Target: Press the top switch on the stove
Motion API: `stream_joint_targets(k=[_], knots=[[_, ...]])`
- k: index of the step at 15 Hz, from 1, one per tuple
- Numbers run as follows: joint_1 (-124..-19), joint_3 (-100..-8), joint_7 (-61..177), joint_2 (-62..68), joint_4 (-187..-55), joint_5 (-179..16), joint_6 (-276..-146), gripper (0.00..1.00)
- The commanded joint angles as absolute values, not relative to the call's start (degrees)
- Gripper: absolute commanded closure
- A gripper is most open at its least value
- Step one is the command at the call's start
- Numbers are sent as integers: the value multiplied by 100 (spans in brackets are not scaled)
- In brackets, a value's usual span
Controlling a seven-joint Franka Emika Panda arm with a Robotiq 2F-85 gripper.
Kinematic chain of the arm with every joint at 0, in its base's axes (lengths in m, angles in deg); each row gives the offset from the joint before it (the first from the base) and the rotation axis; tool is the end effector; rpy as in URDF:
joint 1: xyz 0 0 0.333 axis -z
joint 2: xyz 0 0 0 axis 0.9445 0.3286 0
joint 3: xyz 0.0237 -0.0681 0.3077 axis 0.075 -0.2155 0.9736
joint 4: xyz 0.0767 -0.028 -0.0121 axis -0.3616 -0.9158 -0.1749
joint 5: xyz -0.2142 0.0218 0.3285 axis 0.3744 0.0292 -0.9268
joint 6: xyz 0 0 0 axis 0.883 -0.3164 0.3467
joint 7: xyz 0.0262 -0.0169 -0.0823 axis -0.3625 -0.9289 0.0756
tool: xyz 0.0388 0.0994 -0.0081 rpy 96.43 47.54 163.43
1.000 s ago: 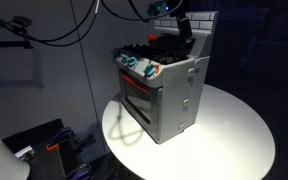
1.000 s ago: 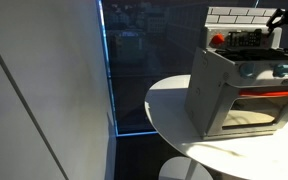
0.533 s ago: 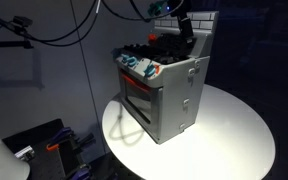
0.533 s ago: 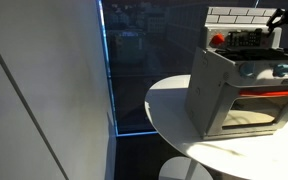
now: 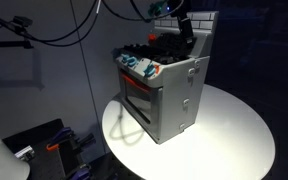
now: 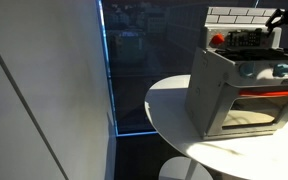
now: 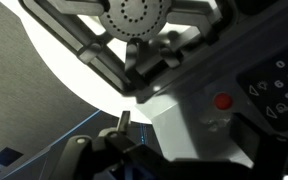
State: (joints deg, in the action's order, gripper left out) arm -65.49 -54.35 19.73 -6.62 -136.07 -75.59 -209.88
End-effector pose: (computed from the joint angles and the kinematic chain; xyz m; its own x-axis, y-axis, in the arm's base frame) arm 0.6111 -0.1052 0.4822 0.6263 -0.7028 0.3373 -0.7178 -0.6887 -0.1023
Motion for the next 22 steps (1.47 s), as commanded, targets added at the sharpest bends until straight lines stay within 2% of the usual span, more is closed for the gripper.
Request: stream_joint_targets(k=[1,15,22], knots=[[-6618,-5519,2106,-554,-13365,-7689,-20770,0],[-6620,-5478,2821,-810,-13421,-8237,-20028,0],[-6658,-5449,3380,-1052,-13250,-8407,-18979,0]])
